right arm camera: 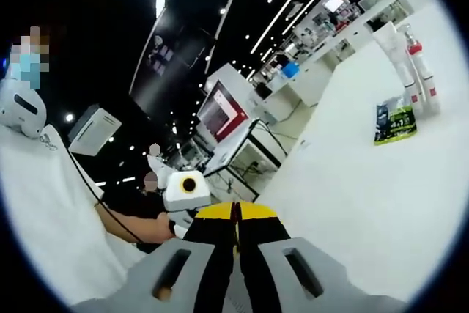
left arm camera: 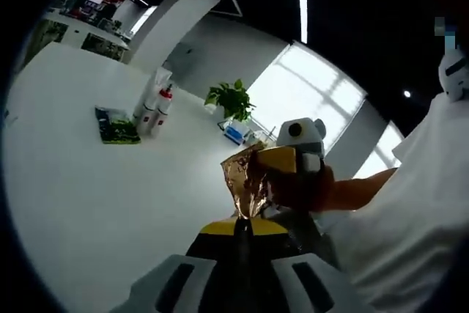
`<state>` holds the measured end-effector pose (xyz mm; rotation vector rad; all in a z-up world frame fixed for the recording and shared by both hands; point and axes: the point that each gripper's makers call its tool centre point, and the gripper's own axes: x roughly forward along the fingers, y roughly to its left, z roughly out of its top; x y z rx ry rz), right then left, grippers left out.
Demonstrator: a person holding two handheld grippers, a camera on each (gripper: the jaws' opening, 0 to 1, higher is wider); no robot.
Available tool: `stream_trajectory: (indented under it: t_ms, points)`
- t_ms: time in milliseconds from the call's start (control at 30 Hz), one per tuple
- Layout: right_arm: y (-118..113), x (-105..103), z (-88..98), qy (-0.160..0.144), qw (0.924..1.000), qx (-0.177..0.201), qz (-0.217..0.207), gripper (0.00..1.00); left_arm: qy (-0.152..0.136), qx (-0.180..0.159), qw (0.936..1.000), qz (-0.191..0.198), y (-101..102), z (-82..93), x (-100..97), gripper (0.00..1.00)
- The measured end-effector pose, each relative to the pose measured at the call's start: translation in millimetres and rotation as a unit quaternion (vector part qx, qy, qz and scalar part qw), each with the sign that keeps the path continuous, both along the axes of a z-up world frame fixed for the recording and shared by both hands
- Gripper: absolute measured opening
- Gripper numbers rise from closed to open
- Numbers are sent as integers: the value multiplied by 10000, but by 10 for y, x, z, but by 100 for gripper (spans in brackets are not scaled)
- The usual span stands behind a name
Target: Arrange the skincare products in the storage area until every visible bottle or jar stands upright without overlapping.
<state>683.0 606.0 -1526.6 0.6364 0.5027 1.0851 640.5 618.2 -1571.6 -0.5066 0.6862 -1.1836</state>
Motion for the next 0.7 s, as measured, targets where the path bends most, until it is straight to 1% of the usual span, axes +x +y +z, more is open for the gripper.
stream_trajectory:
  t_ms: [67, 100, 133, 167, 200, 233, 267, 300, 333, 400, 433, 467, 500, 567, 633, 667, 700]
  points:
    - [-7, 0, 0, -18, 10000, -27, -41, 2, -33, -4, 10000, 48, 22, 14, 9, 1]
    - [-6, 1, -7, -135, 9998, -132, -82, 3, -35, -6, 10000, 61, 35, 12, 22, 1]
    - [-5, 6, -14, -234, 9994, -212, -107, 4, 28, -17, 10000, 77, 45, 5, 33, 1]
    - [-8, 14, -36, -319, 9988, -343, -163, 6, 282, -167, 9994, 128, 45, 25, 36, 0]
    - [-8, 14, -49, -336, 9985, -401, -186, 7, 371, -245, 9989, 164, 50, 40, 47, 0]
    - [-1, 4, -63, -381, 9979, -482, -182, 6, 322, -251, 9989, 240, 86, 46, 86, 0]
    - [-1, 4, -63, -391, 9978, -497, -191, 5, 349, -271, 9987, 263, 95, 51, 93, 0]
    - [-4, 10, -37, -511, 9974, -466, -217, 1, 588, -507, 9962, 399, 119, 106, 127, 0]
    - [-11, 16, -36, -470, 9977, -431, -216, 1, 645, -531, 9952, 509, 148, 109, 162, 0]
    - [-28, 33, -49, -420, 9978, -450, -256, 2, 785, -818, 9916, 619, 185, 189, 210, 0]
    - [-29, 34, -47, -419, 9978, -453, -255, 3, 818, -814, 9915, 602, 207, 185, 219, 0]
    - [-30, 35, -49, -422, 9977, -471, -260, 4, 772, -766, 9924, 582, 198, 184, 219, 0]
    - [-39, 47, -84, -511, 9960, -656, -319, 5, 750, -671, 9934, 549, 177, 173, 213, 0]
    - [-47, 52, -111, -548, 9949, -775, -348, 10, 789, -674, 9931, 554, 167, 174, 234, 0]
    - [-61, 72, -108, -605, 9939, -815, -439, 17, 888, -759, 9909, 670, 177, 192, 293, 0]
    - [-87, 104, -101, -715, 9918, -891, -567, 18, 983, -853, 9884, 788, 193, 206, 350, 0]
    - [-95, 115, -99, -766, 9909, -927, -605, 19, 1029, -879, 9871, 854, 212, 202, 385, 0]
